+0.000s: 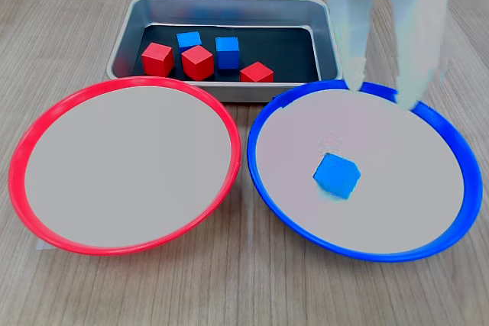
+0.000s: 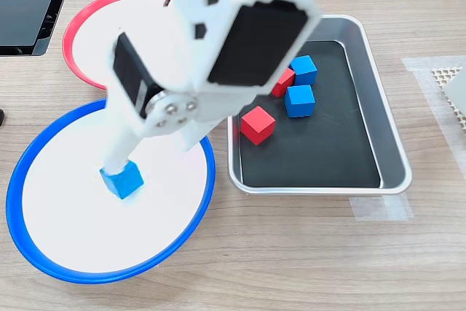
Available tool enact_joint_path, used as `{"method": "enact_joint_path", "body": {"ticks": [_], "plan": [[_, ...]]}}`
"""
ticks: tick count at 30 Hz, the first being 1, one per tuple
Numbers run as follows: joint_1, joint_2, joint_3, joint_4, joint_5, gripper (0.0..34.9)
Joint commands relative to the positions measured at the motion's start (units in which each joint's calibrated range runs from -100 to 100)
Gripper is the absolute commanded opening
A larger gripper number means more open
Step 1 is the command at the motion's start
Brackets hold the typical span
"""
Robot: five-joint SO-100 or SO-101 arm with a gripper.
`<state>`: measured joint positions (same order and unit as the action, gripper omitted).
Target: Move six blocks from tray to matching dishes
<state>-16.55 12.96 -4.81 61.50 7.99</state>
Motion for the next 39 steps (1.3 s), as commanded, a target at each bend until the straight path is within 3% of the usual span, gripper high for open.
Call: {"method": "enact_joint_path", "body": {"ticks": [1, 7, 8, 12, 15, 26, 27, 29, 30, 33, 34, 36, 39], "plan": [[3.51, -10.19, 4.58, 9.61, 2.49, 0.4], [9.73, -22.38, 21.79, 15.80, 4.98, 0.4], [10.38, -23.32, 24.61, 15.55, 5.81, 1.8], [11.70, -23.24, 30.80, 13.16, 10.94, 13.9], [12.36, -21.87, 32.07, 11.01, 13.19, 16.8], [13.40, -13.77, 34.62, -1.70, 16.75, 14.9], [13.21, -13.43, 34.99, -1.95, 17.14, 13.4], [12.74, -13.00, 35.62, -3.18, 17.58, 0.4], [12.64, -13.00, 35.26, -1.86, 17.78, 0.3], [13.68, -14.96, 23.06, 14.97, 16.80, 0.2], [14.34, -15.05, 19.42, 16.87, 14.95, 0.2], [16.97, -14.02, 10.77, 17.86, 10.06, 0.2], [21.96, -9.42, -0.15, 13.32, 4.20, 0.2]]}}
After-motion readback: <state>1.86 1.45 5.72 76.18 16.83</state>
